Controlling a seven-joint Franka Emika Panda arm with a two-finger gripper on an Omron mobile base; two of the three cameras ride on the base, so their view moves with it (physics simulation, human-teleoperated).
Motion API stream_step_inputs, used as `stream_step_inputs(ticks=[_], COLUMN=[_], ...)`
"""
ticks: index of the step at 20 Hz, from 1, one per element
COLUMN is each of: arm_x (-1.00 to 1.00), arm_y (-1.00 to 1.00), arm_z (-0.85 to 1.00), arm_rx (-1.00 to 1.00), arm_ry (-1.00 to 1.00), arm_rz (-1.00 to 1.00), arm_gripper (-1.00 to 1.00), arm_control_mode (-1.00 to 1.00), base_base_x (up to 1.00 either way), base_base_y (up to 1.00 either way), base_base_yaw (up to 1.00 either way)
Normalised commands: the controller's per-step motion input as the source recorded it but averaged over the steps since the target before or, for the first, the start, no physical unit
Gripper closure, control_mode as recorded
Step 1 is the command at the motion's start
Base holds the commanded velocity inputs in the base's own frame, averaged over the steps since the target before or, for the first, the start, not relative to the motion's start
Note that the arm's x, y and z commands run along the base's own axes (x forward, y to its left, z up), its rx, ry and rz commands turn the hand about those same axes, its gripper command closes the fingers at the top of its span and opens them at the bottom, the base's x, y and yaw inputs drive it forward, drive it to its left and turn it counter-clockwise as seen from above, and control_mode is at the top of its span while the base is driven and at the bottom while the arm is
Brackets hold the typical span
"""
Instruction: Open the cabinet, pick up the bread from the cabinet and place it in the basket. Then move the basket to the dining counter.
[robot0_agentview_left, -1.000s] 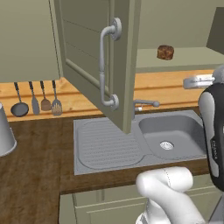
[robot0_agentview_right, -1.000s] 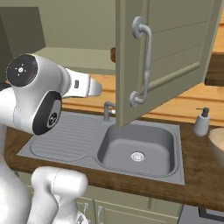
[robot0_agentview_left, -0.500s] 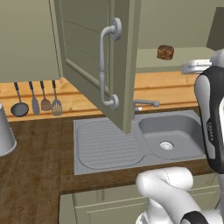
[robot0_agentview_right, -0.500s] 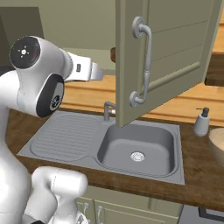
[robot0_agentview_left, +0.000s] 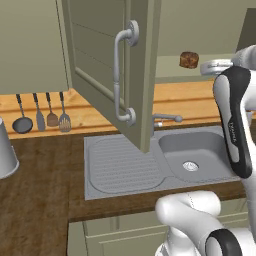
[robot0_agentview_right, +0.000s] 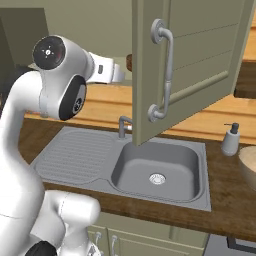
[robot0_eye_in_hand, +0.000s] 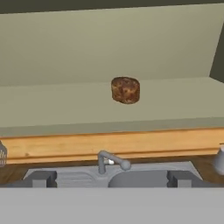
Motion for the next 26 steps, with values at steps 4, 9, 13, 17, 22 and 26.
stream_step_inputs(ticks=[4,9,13,17,22,26], arm_x=[0.47,0.5,0.34,0.29,0.1,0.11], arm_y=[-0.34,-0.17,0.0,-0.11,-0.16,0.0], arm_z=[0.02,0.0,0.0,0.01,0.0,0.0], arm_rx=[0.02,0.01,0.0,0.0,0.0,0.0], arm_ry=[0.0,0.01,0.01,0.0,0.0,-0.04], arm_rz=[0.02,0.01,0.0,0.03,0.17,0.17], arm_gripper=[-1.0,-1.0,-1.0,-1.0,-1.0,-1.0], arm_control_mode=[-1.0,-1.0,-1.0,-1.0,-1.0,-1.0], base_base_x=[0.0,0.0,0.0,0.0,0.0,0.0], base_base_y=[0.0,0.0,0.0,0.0,0.0,0.0], base_base_yaw=[0.0,0.0,0.0,0.0,0.0,0.0])
